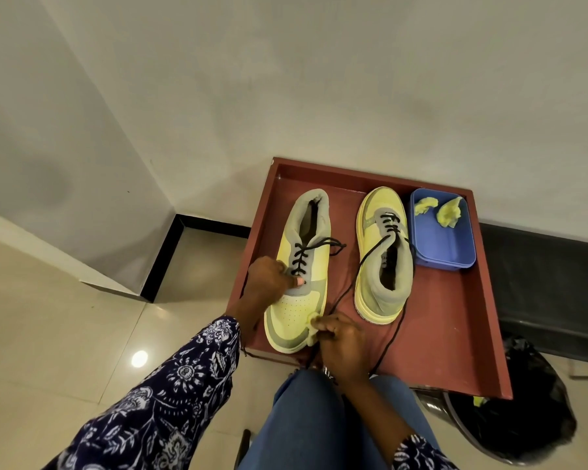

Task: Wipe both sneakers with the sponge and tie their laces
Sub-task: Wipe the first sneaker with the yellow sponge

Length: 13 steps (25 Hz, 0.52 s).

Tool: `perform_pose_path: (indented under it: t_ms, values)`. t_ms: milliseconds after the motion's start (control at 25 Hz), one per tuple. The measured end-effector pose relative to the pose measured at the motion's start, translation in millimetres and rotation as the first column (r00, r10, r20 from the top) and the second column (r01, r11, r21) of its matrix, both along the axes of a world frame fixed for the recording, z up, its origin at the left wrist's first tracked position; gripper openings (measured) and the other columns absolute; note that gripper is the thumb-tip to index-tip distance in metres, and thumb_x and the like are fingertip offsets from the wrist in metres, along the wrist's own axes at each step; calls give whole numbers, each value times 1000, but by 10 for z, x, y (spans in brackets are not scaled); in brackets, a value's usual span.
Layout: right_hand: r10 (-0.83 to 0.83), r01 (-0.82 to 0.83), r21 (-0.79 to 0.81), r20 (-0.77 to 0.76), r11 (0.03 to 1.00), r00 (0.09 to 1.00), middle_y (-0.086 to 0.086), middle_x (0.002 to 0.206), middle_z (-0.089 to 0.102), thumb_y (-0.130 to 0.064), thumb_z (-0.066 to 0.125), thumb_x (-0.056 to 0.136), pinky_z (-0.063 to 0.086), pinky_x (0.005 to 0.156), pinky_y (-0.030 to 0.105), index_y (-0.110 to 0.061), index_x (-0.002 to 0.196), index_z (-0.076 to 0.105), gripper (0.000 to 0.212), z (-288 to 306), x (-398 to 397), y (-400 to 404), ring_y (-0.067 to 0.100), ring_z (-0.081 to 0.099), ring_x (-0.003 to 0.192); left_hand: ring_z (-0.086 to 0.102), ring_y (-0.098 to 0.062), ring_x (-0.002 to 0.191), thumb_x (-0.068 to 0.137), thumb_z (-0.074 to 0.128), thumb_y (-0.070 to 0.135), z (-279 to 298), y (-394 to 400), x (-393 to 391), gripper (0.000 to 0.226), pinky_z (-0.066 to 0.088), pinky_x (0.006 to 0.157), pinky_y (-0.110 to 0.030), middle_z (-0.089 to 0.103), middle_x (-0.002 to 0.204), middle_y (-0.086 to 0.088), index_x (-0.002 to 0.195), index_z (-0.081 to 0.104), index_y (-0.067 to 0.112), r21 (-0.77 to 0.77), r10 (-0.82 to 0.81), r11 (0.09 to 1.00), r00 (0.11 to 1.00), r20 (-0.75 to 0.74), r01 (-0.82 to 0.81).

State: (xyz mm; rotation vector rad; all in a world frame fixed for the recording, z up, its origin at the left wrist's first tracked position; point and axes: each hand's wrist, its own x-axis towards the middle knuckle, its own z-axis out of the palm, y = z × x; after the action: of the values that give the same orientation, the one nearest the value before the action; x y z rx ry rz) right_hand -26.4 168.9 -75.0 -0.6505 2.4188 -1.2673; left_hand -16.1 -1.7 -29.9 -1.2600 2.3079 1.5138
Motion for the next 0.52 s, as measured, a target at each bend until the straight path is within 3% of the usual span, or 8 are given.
perform_pose_path:
  t_ms: [160,320,400,520]
  values:
    - [-132,131,19,34,991,991,16,95,71,16,57,74,41,74,0,3,90,73,25,78,-219,-129,24,66,88,56,-23,72,73,77,22,-16,-4,19,32,50,73,-35,56,73,-15,67,57,-2,7,6,1000,1000,-31,-5]
    - [-164,164,63,2,984,986,18,103,71,15,53,76,41,87,15,4,96,70,29,142,-448,-314,28,65,98,56,-25,72,73,77,23,-22,-22,36,37,49,71,-37,57,74,-19,73,61,-11,10,7,1000,999,-50,-7]
    - [-179,179,69,1,981,984,18,106,69,13,51,78,38,89,14,4,100,69,30,164,-531,-411,28,64,102,56,-25,72,74,76,23,-17,-24,36,38,50,73,-41,56,71,-19,60,54,-4,-13,-5,1000,999,-50,4]
    - [-196,195,93,-3,976,981,16,111,68,11,48,81,34,89,10,3,105,68,32,179,-581,-482,27,62,107,49,-22,63,76,75,22,0,-4,38,43,42,64,-33,44,56,-8,50,43,9,-8,17,1000,999,-33,-17]
